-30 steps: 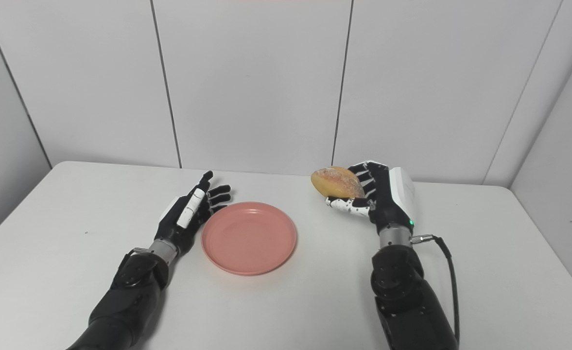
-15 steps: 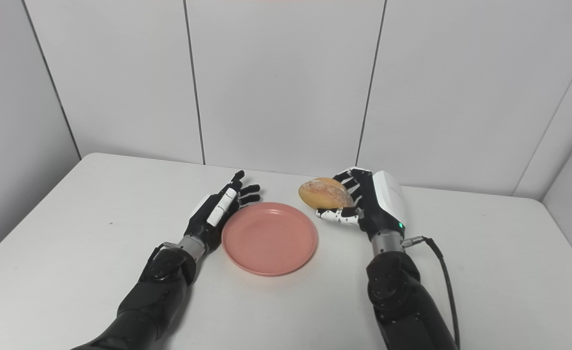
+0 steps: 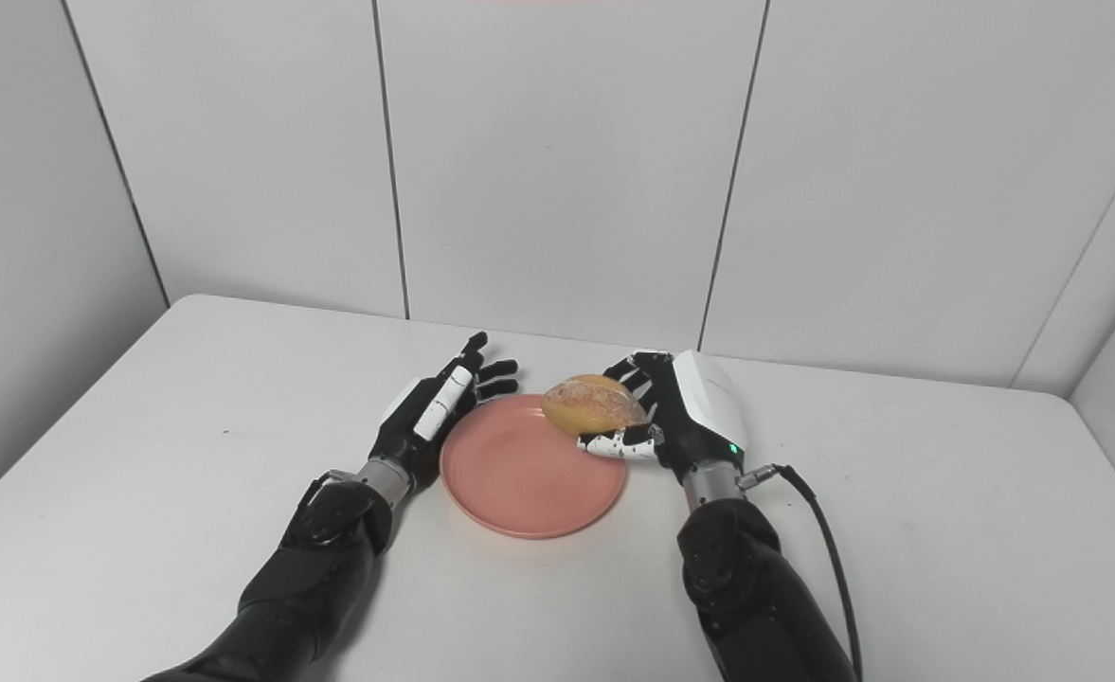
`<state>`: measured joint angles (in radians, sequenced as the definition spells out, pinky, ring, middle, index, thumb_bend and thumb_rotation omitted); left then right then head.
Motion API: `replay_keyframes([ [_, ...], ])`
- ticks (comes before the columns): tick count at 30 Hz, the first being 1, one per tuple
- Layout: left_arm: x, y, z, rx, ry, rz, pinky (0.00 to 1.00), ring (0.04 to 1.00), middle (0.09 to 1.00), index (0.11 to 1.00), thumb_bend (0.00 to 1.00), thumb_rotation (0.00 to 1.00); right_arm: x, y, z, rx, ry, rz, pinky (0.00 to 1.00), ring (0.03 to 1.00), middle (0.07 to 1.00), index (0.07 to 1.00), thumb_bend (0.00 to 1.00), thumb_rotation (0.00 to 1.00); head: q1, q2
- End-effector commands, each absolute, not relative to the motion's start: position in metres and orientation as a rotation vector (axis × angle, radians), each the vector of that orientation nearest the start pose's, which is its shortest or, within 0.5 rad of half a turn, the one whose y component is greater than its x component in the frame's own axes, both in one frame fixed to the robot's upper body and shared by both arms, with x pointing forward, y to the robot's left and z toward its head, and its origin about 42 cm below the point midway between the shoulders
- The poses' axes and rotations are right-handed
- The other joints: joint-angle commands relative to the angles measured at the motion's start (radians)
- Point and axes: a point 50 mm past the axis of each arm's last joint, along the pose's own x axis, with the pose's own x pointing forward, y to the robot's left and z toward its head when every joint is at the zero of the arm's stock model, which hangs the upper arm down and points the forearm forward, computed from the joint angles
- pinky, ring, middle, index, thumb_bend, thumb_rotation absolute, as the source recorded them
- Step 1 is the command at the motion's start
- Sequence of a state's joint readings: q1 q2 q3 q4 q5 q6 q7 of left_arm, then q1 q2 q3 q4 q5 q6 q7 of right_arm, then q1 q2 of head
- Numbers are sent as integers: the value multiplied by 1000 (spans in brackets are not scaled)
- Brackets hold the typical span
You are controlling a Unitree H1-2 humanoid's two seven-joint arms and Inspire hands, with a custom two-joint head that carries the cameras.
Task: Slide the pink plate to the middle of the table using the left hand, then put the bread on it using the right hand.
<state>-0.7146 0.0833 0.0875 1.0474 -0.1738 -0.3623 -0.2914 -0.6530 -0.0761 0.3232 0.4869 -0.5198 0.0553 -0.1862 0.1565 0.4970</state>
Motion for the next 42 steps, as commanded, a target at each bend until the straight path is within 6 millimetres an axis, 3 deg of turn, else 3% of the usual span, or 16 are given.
replay_keyframes([
  [1,462,184,82,-125,37,-291,804,831,845,1000,860,806,473,-98,227,-750,-393,181,287,350,485,474,532,0,1,1],
  [17,461,181,81,-122,36,-298,798,839,867,1000,831,831,479,-69,210,-796,-356,302,289,350,468,487,532,0,4,10],
  [34,462,179,83,-117,25,-298,784,859,925,1000,807,835,480,-65,200,-851,-376,385,284,351,462,490,532,2,4,8],
  [42,462,181,82,-114,23,-306,765,875,935,1000,798,830,479,-65,201,-848,-394,375,340,406,467,497,532,4,-2,9],
])
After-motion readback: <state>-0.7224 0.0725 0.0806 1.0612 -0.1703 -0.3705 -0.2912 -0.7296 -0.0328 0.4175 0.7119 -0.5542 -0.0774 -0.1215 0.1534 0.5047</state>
